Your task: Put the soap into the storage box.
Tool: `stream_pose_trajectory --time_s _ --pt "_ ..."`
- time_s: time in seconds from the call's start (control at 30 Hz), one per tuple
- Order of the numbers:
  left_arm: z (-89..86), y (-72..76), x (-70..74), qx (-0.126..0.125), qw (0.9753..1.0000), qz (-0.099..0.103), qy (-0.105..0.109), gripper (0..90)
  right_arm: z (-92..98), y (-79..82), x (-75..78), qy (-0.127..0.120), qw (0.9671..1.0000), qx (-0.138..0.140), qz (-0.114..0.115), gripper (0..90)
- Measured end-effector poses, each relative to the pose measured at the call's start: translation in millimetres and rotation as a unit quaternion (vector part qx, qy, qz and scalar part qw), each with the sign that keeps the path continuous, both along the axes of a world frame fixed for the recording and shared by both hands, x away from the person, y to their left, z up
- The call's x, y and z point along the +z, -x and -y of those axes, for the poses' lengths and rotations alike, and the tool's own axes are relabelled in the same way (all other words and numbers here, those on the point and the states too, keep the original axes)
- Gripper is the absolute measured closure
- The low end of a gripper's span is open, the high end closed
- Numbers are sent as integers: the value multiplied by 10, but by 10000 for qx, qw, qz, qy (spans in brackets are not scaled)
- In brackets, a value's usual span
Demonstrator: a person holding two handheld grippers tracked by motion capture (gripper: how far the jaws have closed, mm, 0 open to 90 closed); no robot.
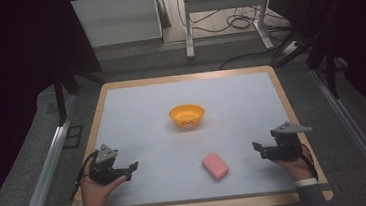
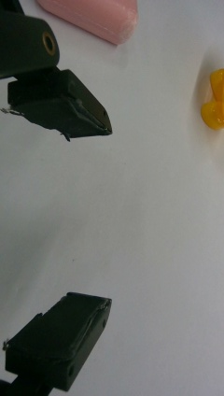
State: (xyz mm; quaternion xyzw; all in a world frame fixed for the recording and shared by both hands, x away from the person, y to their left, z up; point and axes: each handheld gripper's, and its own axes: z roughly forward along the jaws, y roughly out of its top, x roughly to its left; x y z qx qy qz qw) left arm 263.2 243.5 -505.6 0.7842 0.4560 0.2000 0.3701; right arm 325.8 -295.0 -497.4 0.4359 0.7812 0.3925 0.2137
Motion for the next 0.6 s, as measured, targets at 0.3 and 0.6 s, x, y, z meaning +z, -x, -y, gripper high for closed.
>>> stream_pose_trajectory --time_s 0.3,0.6 --pt "-27 -1 40 -7 9999 25 151 129 12 46 13 46 10000 25 27 141" --pt "-5 -14 37 -60 9998 9 183 130 -10 83 40 -49 10000 43 29 141"
